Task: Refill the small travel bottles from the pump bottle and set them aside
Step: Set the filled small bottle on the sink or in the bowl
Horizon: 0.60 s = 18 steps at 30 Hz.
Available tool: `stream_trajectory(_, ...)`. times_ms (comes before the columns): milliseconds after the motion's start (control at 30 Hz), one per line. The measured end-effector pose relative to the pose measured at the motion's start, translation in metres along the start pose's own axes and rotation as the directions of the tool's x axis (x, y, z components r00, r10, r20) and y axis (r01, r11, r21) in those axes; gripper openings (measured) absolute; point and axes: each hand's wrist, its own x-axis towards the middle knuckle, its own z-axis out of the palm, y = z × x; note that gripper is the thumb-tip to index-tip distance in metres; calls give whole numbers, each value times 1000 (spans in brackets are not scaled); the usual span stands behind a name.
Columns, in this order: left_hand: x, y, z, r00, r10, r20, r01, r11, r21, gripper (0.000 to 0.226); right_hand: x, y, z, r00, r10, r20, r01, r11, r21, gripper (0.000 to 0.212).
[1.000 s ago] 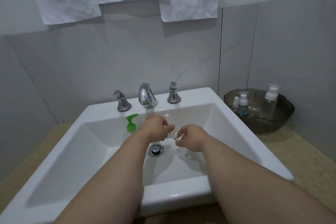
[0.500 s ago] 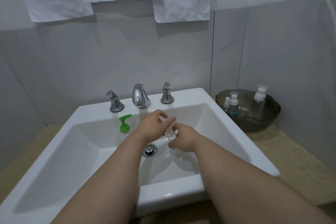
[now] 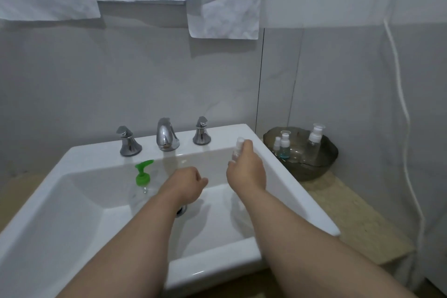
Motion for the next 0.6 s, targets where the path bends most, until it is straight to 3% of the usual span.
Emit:
stream_trajectory(133, 6, 5, 5, 998, 60, 20, -60, 998, 2, 24, 27, -7, -33, 977, 109, -184, -67, 972, 224, 28)
stream_trajectory(200, 8, 10, 11, 992, 116, 40, -115, 993, -19, 22, 47, -2, -51, 950, 179, -258, -116, 963, 242, 23)
stream_trajectory(333, 10, 22, 17, 973, 225, 42, -221, 972, -84, 18, 78, 29, -83, 918, 260, -298, -240, 965, 106, 24)
stream_trajectory(433, 11, 26, 18, 962, 269, 39, -262, 957, -124, 16, 85, 52, -99, 929, 299, -219, -317, 947, -54, 16)
stream_trajectory(600, 10, 26, 18, 951, 307, 40, -301, 946, -119, 16, 88, 65, -102, 919, 377, -119, -395, 874, -282, 20)
